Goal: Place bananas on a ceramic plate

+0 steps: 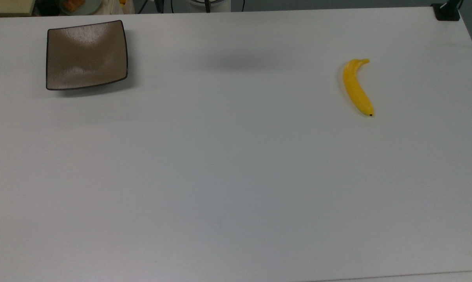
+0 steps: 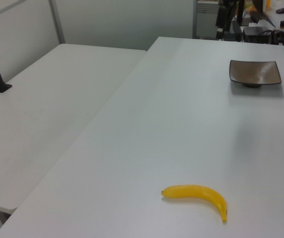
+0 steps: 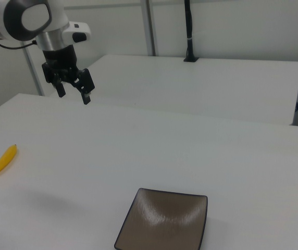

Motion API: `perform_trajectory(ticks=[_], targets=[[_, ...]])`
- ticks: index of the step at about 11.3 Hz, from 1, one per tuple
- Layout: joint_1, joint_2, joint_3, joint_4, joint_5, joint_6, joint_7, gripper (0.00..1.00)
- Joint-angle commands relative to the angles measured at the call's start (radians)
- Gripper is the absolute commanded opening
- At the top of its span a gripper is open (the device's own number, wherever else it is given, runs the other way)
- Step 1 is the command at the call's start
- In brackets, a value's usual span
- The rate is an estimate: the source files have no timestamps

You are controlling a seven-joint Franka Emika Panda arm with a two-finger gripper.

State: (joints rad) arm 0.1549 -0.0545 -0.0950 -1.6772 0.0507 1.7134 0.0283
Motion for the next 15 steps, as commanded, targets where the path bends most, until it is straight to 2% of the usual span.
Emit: perform_trajectory(ticks=[1, 6, 9, 11, 15], targets=[[0.005, -0.016, 0.030, -0.033, 0.003, 0.022, -0.010, 1.00], [0.008, -0.019, 0.044, -0.029, 0.005, 0.012, 0.001, 1.00], [0.011, -0.016, 0.104, -0.001, 0.021, 0.003, -0.001, 1.00], [0.069, -0.010, 0.116, 0.037, 0.064, -0.024, 0.027, 1.00], [0.078, 0.059, 0.314, 0.138, 0.044, -0.024, 0.295, 1.00]])
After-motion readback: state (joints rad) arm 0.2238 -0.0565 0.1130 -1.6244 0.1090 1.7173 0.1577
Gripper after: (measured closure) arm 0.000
